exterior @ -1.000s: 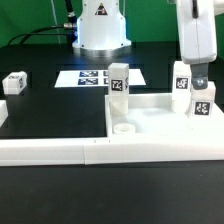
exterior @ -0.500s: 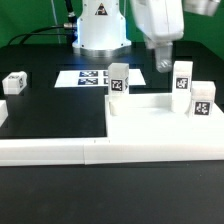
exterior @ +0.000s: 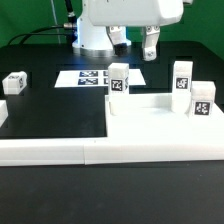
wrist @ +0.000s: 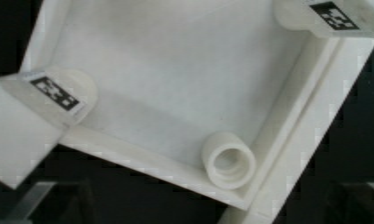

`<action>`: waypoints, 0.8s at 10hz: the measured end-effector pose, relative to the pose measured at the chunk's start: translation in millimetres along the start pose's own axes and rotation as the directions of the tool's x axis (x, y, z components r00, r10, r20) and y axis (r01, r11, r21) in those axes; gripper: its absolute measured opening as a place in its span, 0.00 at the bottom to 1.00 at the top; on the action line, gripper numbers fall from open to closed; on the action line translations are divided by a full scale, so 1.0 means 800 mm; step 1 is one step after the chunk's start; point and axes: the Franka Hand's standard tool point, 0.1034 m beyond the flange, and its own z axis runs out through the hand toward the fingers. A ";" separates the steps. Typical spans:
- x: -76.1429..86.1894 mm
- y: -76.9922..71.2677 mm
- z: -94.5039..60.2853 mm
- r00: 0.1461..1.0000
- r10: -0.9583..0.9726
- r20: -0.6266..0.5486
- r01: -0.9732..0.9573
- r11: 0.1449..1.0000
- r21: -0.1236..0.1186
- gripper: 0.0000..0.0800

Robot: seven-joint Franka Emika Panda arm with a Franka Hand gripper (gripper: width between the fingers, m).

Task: Assemble square table

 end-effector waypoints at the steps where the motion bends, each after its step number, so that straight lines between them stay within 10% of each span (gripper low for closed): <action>1: 0.000 0.000 0.000 0.998 -0.063 0.000 0.063 0.998 0.000 0.81; 3: 0.012 0.024 0.004 0.965 -0.260 -0.028 0.260 0.966 0.002 0.81; 8: 0.087 0.218 0.045 0.680 -0.733 -0.029 0.726 0.678 -0.114 0.81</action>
Offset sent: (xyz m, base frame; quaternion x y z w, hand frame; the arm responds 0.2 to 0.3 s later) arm -0.0573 -0.0452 -0.0161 0.0340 0.0118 -0.1830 0.9825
